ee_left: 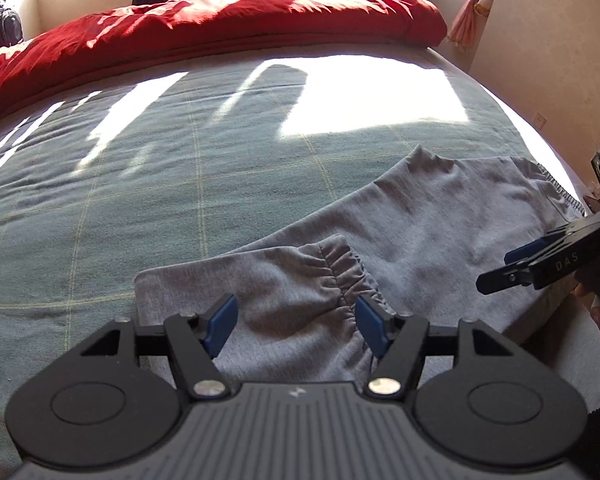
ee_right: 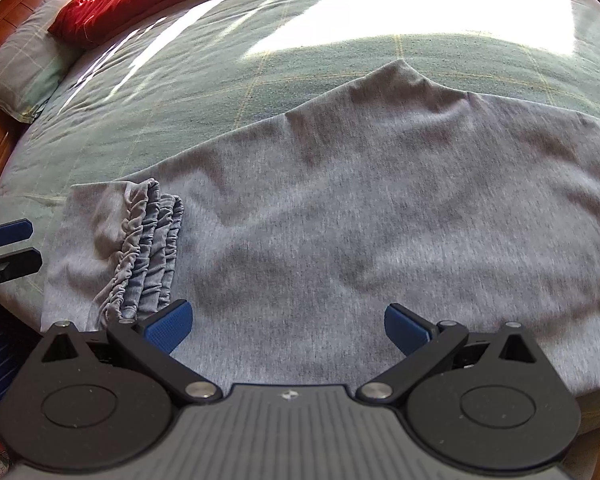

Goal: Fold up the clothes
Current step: 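Open the left tool and lay the cuff on the sweatpants, then move the open right tool across the sweatpants toward the elastic waistband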

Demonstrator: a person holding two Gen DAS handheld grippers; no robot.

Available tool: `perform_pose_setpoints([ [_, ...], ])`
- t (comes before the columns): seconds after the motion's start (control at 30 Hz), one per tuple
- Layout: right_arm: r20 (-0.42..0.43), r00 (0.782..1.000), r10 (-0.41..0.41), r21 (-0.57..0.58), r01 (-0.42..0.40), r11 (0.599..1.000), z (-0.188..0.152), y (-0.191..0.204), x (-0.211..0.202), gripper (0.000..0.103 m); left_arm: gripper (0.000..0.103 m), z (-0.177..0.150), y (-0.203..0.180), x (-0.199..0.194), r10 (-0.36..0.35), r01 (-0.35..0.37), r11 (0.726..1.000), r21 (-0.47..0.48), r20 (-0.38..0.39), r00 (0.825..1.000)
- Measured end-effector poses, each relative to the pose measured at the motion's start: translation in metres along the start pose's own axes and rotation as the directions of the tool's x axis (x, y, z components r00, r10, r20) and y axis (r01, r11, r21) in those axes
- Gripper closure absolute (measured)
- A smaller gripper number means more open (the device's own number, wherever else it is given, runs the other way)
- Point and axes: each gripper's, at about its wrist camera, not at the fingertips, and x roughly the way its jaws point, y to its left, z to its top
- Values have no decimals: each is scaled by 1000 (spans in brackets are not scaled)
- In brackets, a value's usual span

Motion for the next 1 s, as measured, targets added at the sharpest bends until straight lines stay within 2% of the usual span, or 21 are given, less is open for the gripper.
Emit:
perform_pose_setpoints([
  [0.1, 5, 1000, 9, -9, -9, 1000, 1, 2, -4, 0, 38, -11, 11, -5, 80, -79, 995, 53, -16, 997],
  [0.2, 12, 1000, 13, -2, -13, 1000, 3, 2, -6, 0, 38, -32, 18, -10, 157, -151, 979, 136, -35, 987],
  [0.27, 11, 1000, 19, 7, -19, 1000, 3, 1, -5, 0, 36, -49, 19, -12, 184, -173, 968, 180, -45, 982],
  [0.4, -5, 1000, 25, 5, -25, 1000, 2, 4, 0, 0, 36, -84, 17, -8, 220, -208, 956, 208, -39, 975],
  [0.57, -18, 1000, 15, -16, -15, 1000, 1, 9, 1, 0, 36, -123, -3, -4, 301, -288, 888, 359, 22, 953],
  [0.63, -19, 1000, 7, -15, -7, 1000, 3, 9, 2, 0, 36, -132, -7, 0, 311, -297, 869, 395, 28, 950],
  [0.77, -18, 1000, -3, -14, 3, 1000, 6, 12, 4, 0, 36, -137, -11, 7, 334, -327, 834, 444, 67, 940],
  [0.9, -26, 1000, -8, -33, 8, 999, 6, 18, 6, 0, 34, -130, -10, 13, 343, -345, 828, 441, 87, 935],
  [1.0, -35, 999, -13, -37, 12, 999, 6, 20, 8, 0, 34, -132, -16, 22, 364, -370, 785, 496, 113, 924],
])
